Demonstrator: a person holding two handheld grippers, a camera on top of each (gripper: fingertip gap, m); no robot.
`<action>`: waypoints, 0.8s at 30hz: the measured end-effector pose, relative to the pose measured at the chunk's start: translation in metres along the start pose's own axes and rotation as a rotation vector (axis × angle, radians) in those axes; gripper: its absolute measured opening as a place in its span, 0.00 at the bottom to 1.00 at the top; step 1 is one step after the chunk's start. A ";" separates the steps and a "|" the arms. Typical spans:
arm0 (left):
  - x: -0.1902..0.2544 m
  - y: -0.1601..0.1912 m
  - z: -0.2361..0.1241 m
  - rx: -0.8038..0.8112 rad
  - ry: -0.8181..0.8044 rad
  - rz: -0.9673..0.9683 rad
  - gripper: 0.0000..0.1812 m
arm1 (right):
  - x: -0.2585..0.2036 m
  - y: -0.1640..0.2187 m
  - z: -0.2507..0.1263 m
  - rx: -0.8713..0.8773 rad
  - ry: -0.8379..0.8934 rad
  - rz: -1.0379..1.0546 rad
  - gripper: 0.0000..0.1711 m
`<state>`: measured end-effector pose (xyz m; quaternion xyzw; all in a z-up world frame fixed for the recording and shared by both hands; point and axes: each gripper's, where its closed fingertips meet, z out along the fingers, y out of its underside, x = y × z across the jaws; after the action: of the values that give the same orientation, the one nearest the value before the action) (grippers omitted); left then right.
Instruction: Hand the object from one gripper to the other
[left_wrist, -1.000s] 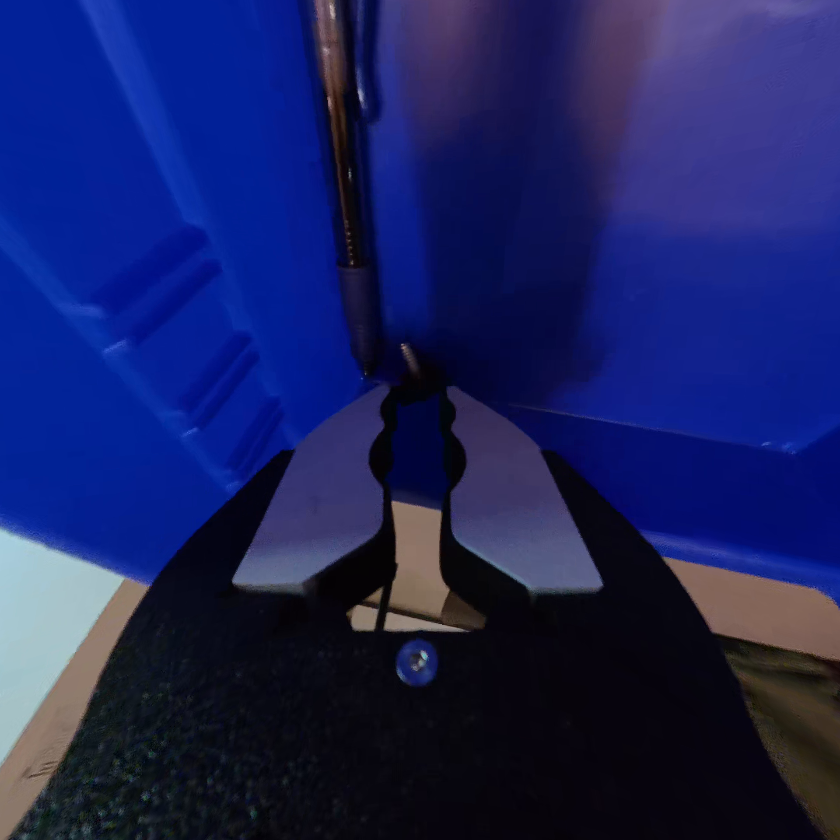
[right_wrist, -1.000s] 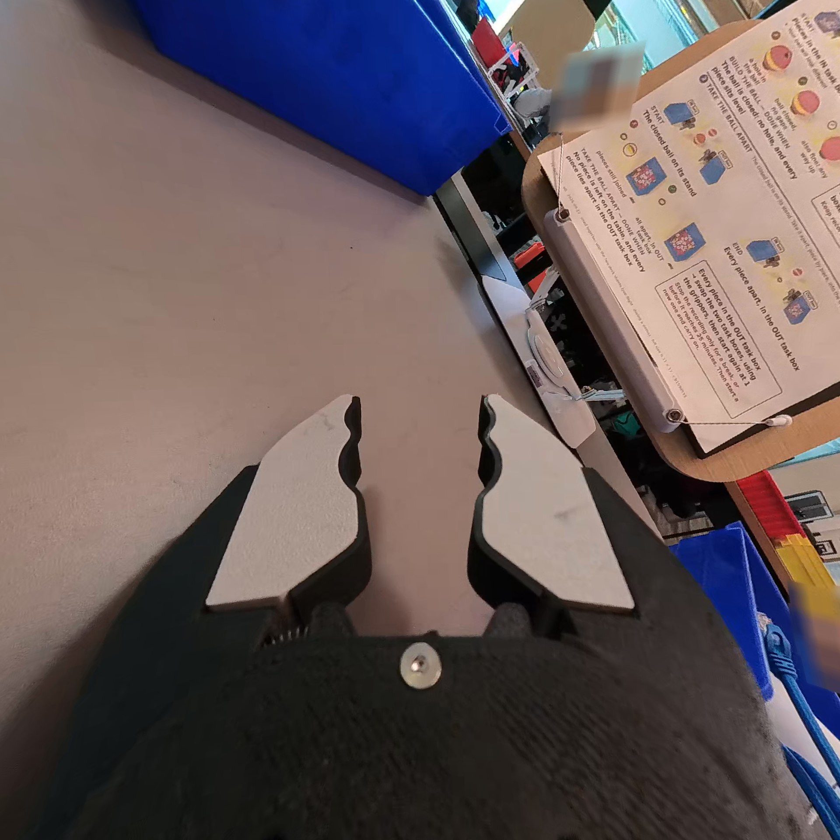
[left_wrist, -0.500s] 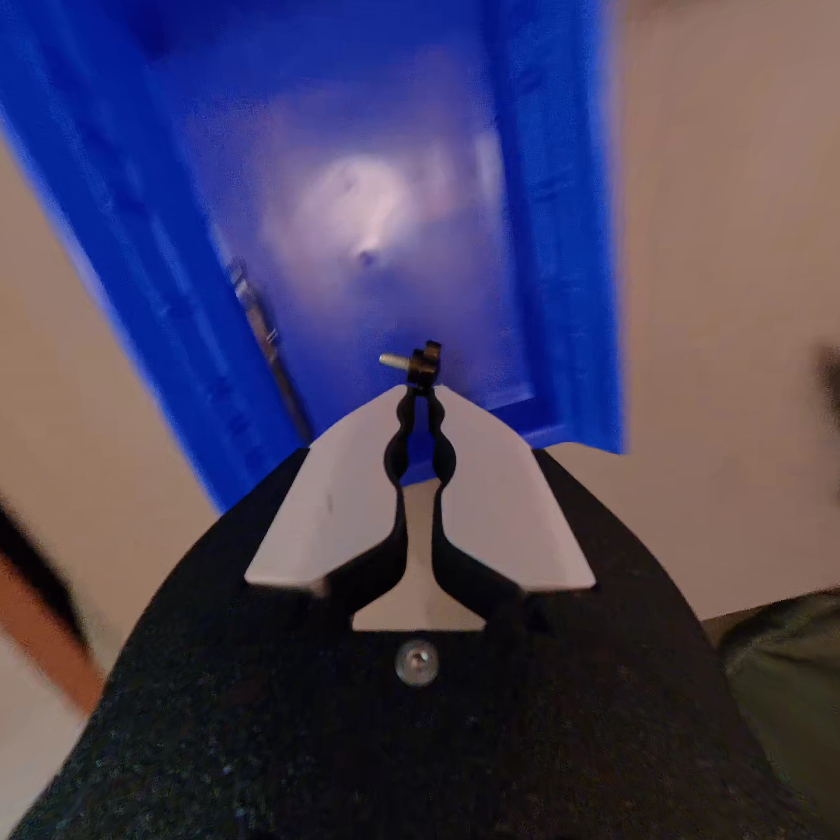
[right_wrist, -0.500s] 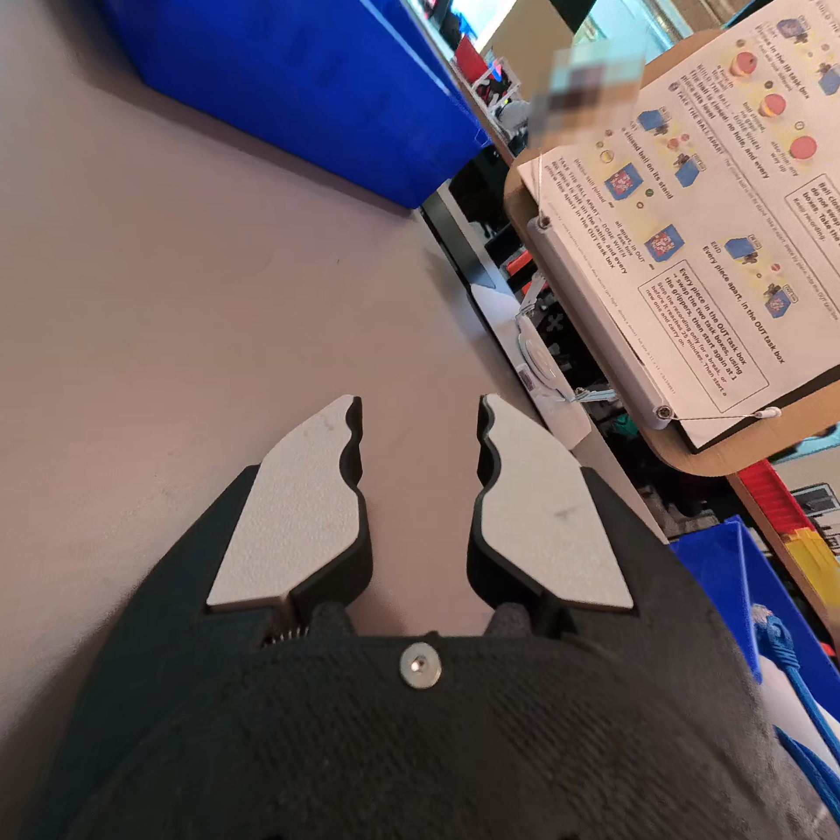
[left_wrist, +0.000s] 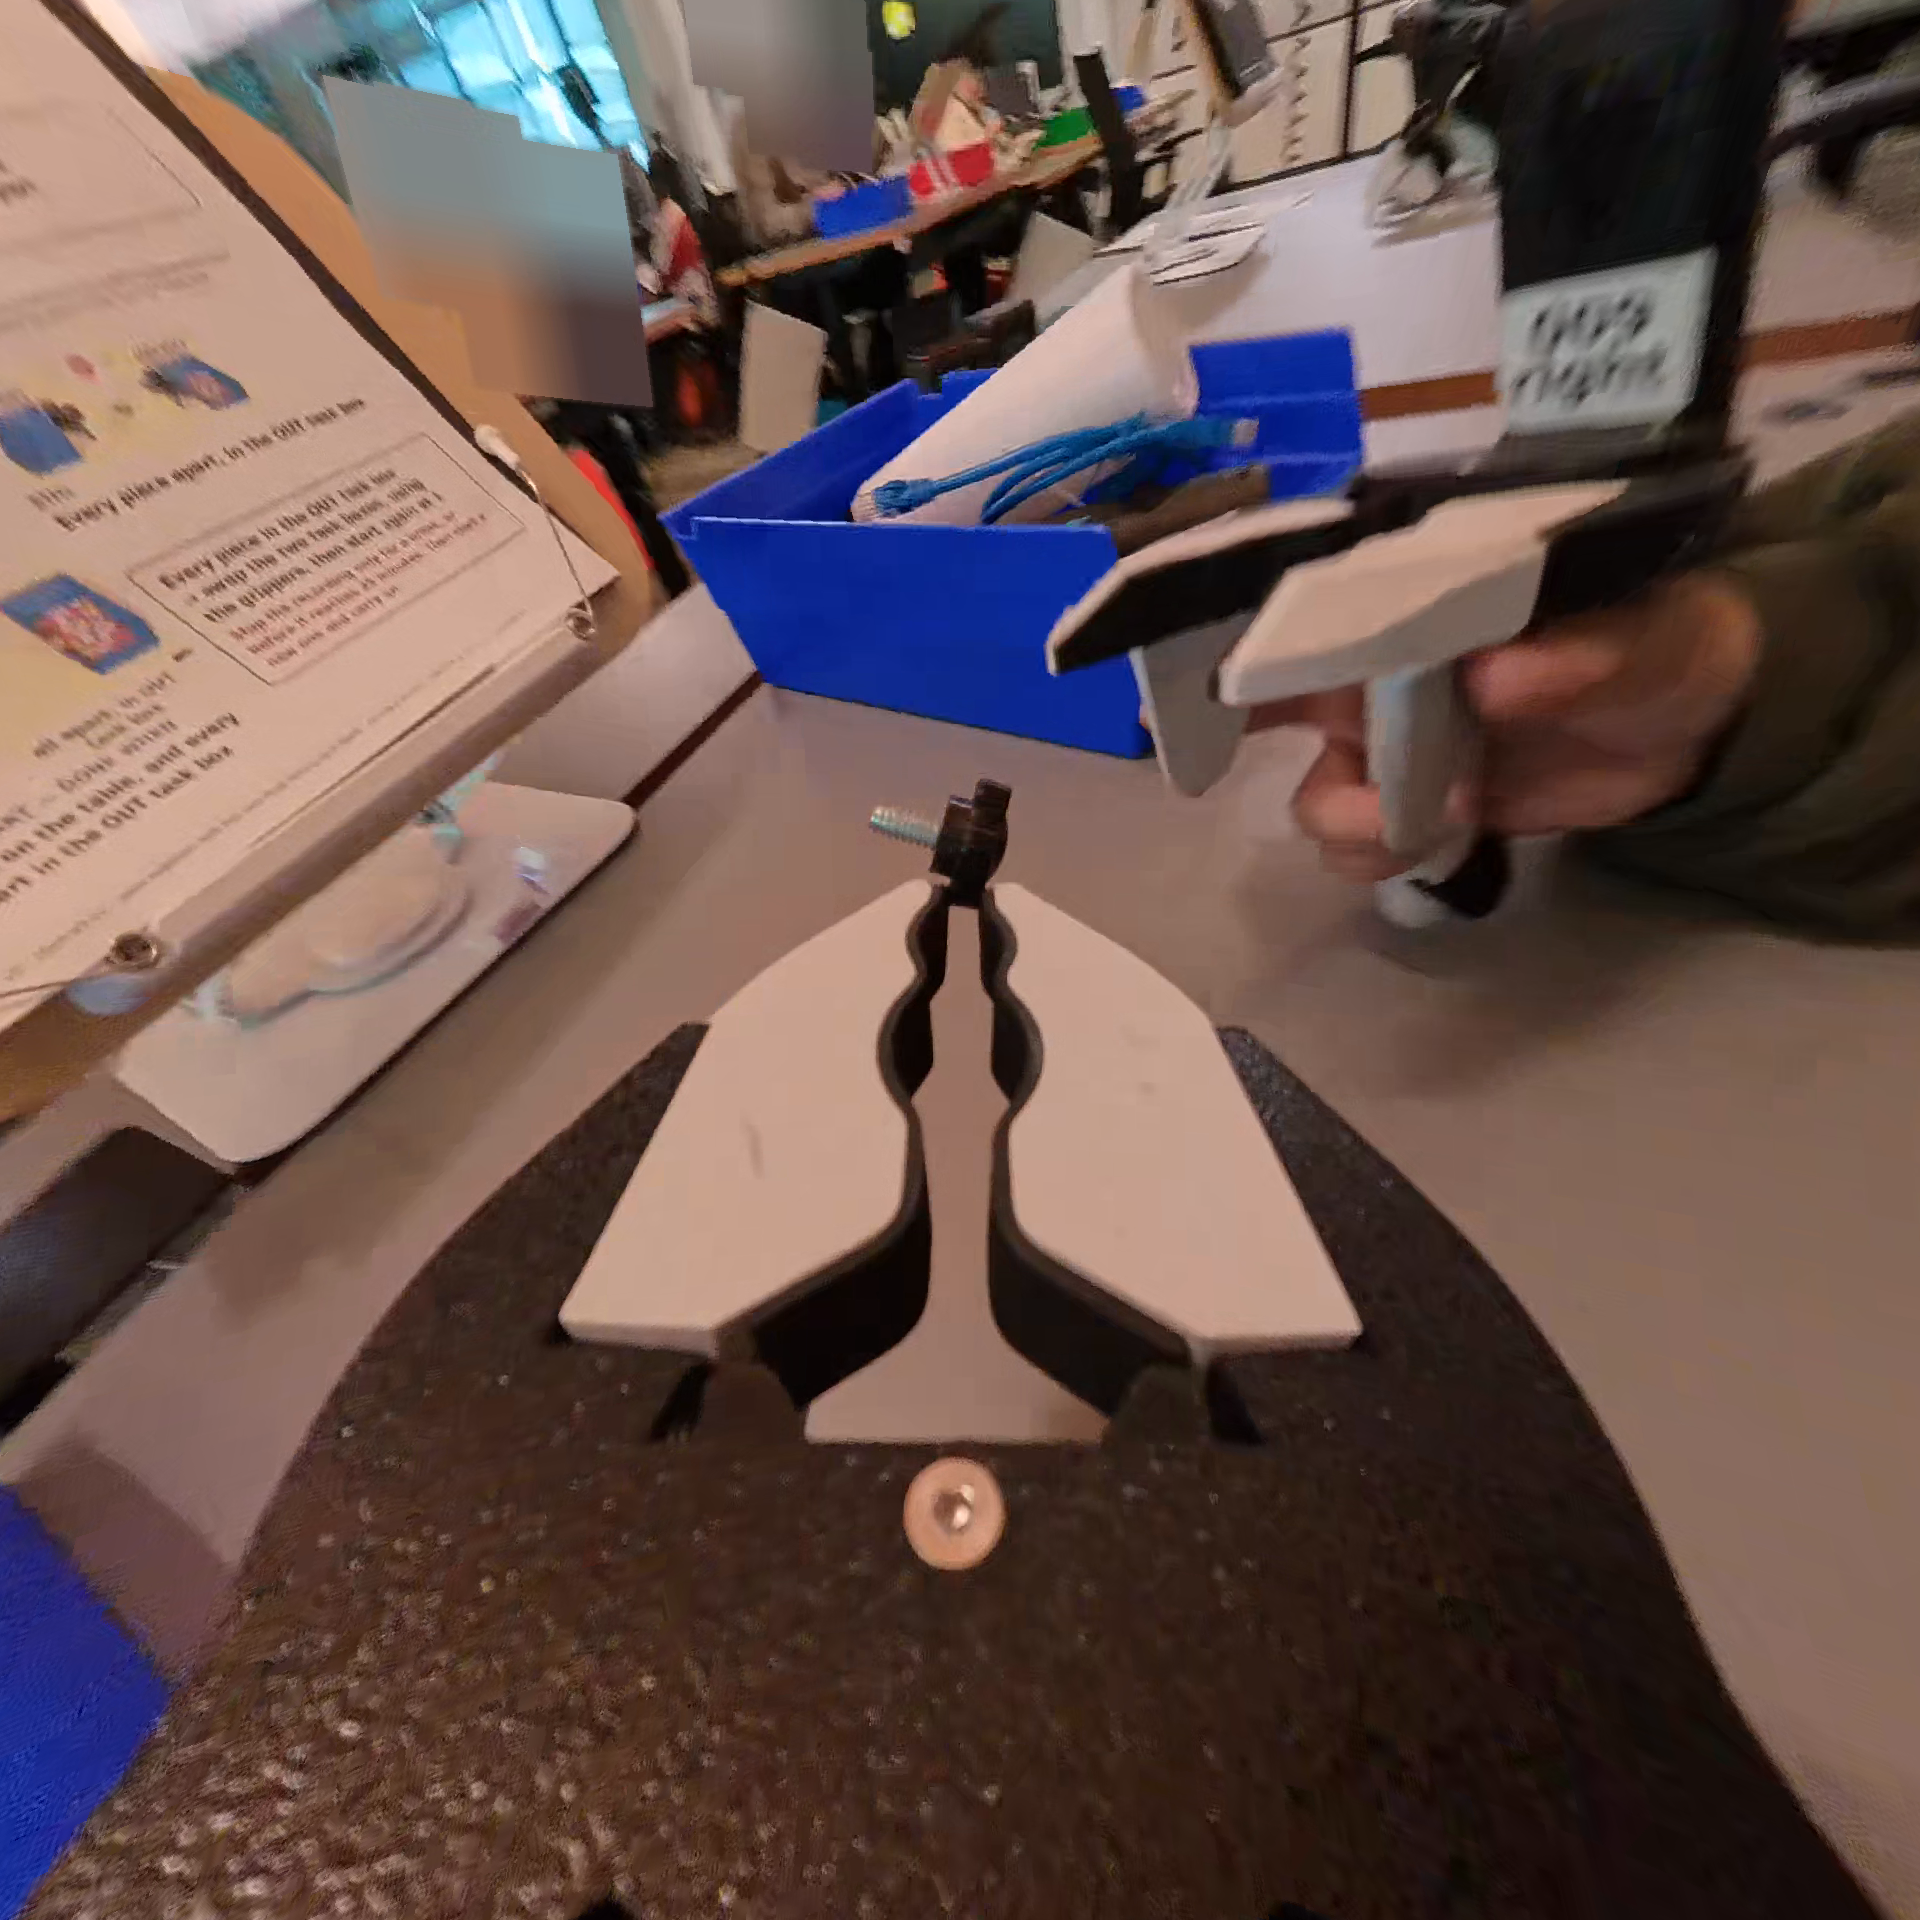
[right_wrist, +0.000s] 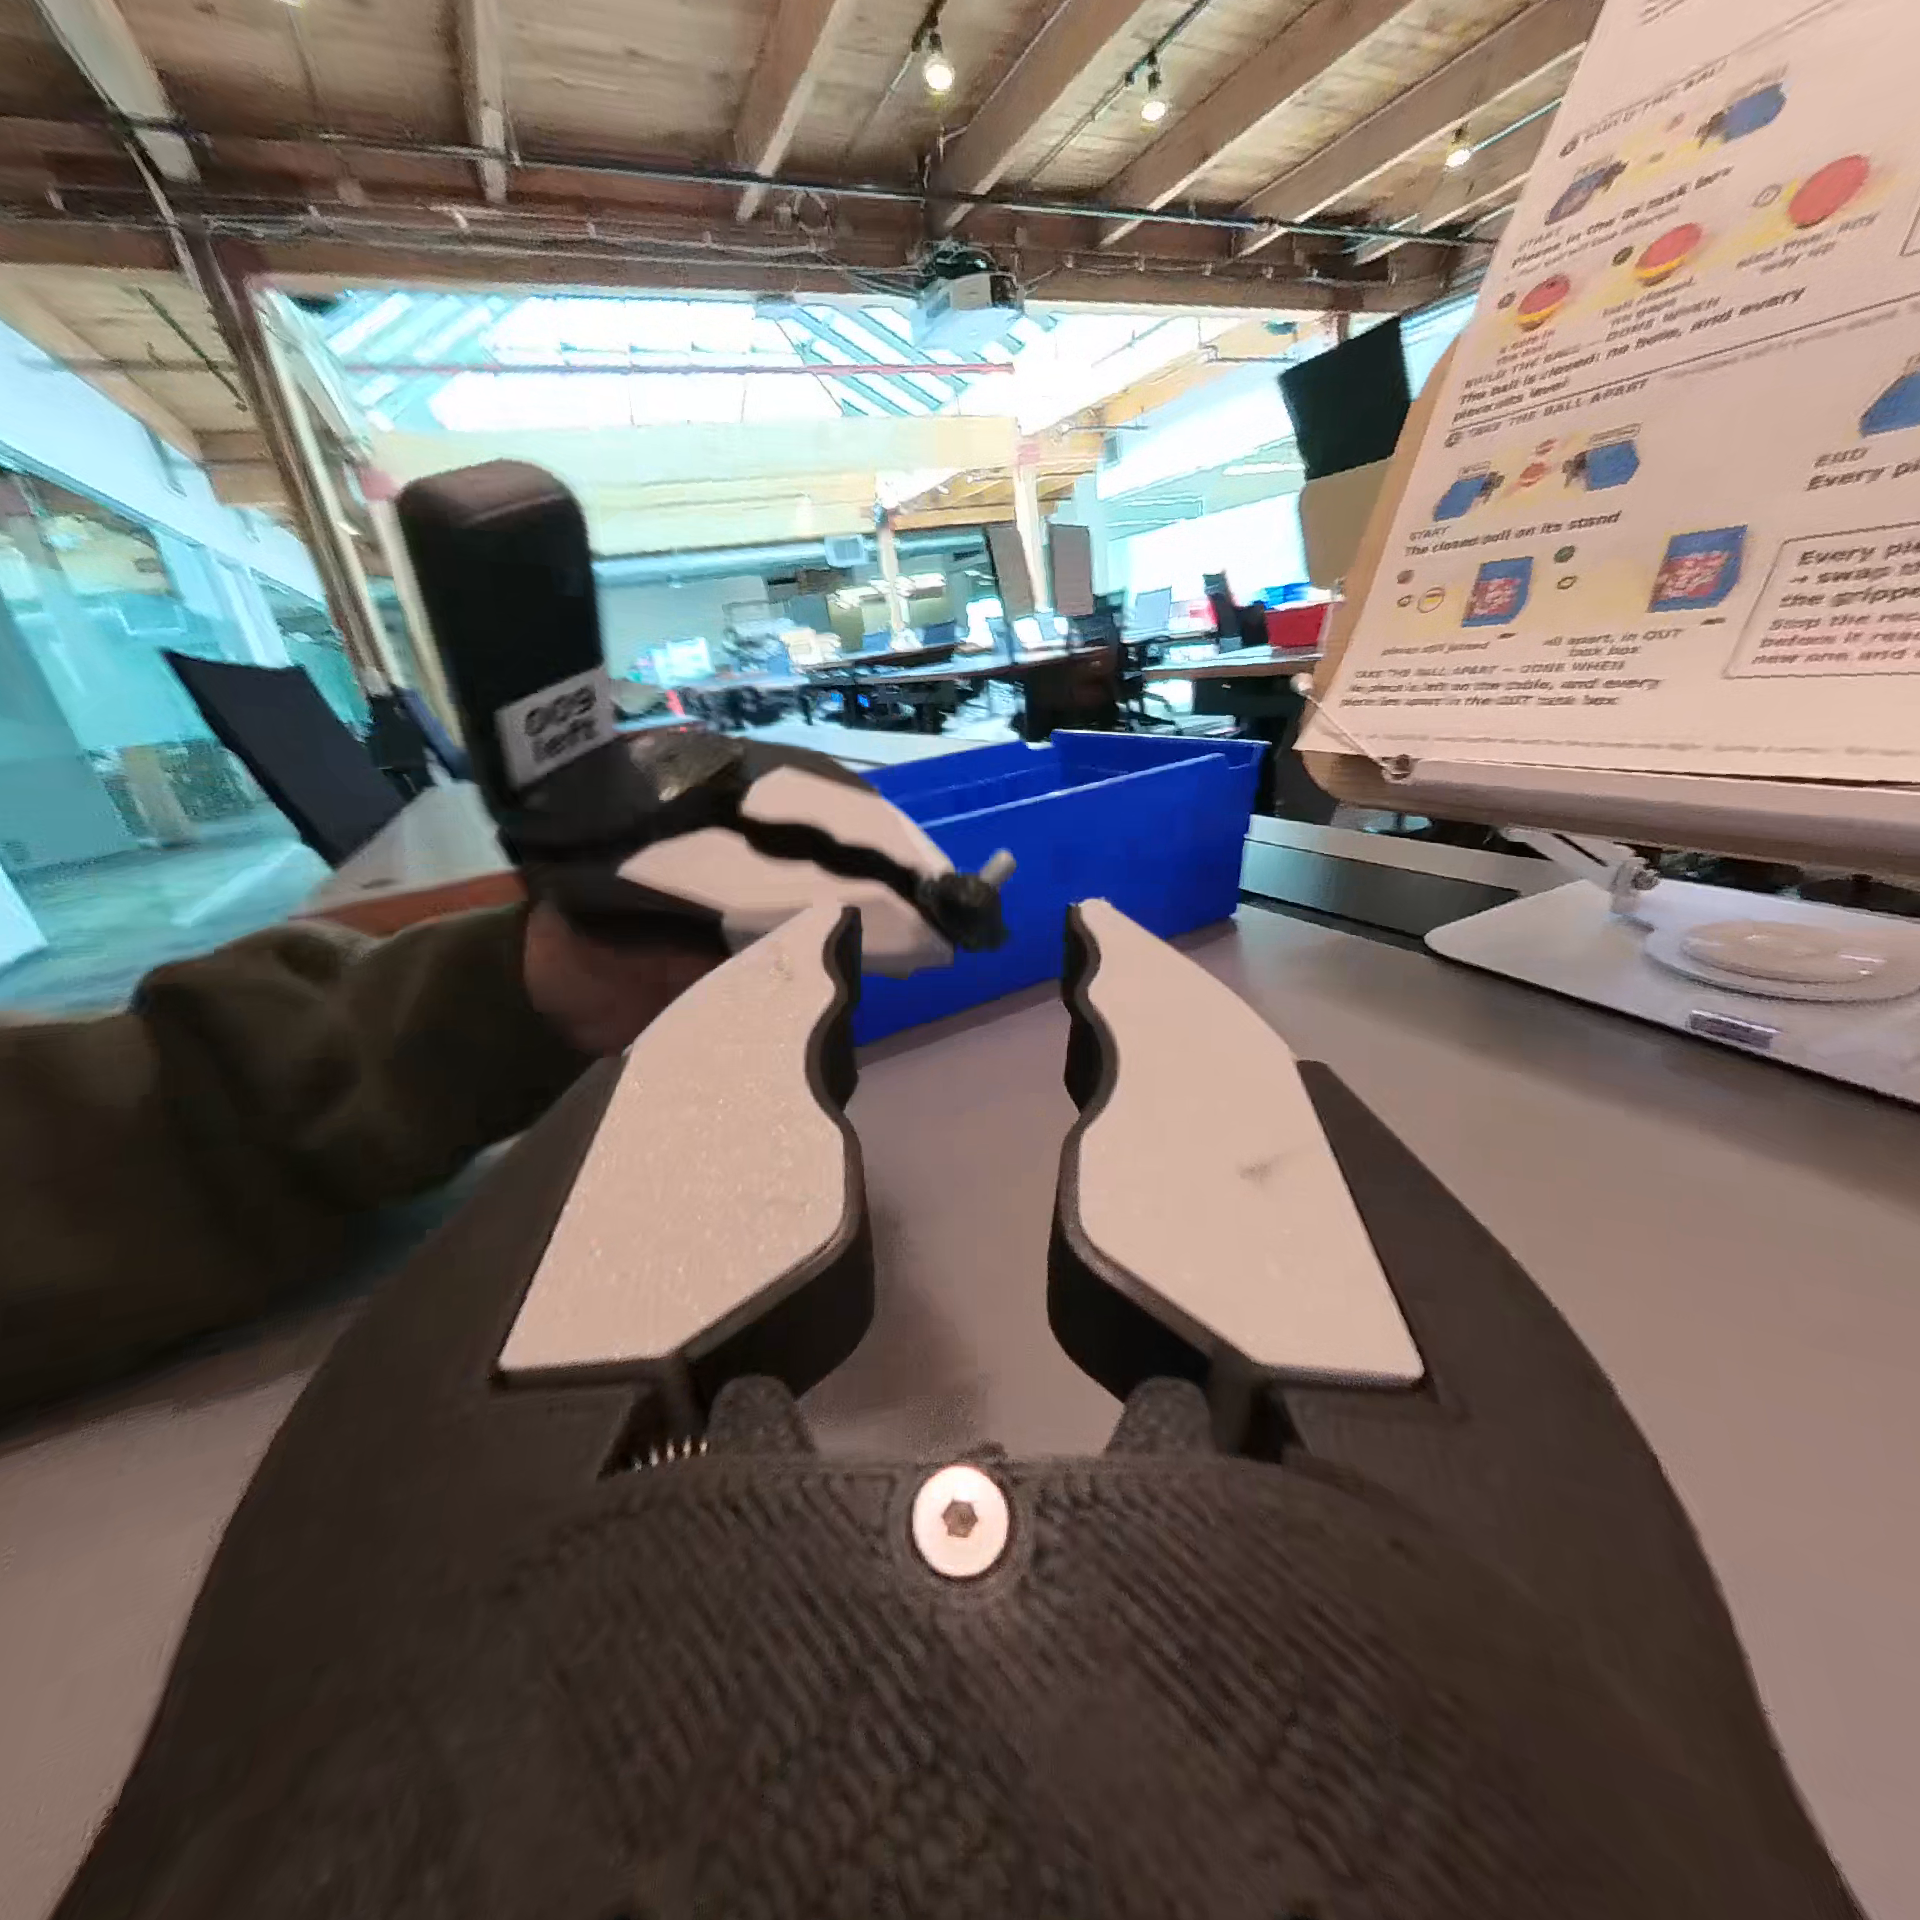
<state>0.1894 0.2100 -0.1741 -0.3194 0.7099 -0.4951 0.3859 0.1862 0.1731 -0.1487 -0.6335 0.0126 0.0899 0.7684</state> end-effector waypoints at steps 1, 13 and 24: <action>0.002 0.005 0.008 0.012 -0.054 0.048 0.03 | 0.004 0.003 0.000 -0.020 0.032 -0.035 0.22; 0.007 0.001 0.019 -0.152 -0.563 0.761 0.03 | 0.021 0.026 0.008 -0.171 0.185 -0.128 0.20; 0.012 0.003 0.011 -0.168 -0.545 0.904 0.03 | 0.006 0.031 0.011 -0.208 0.058 -0.160 0.13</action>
<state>0.1925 0.1956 -0.1826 -0.1285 0.6881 -0.1199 0.7040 0.1860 0.1900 -0.1777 -0.7113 -0.0253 0.0108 0.7024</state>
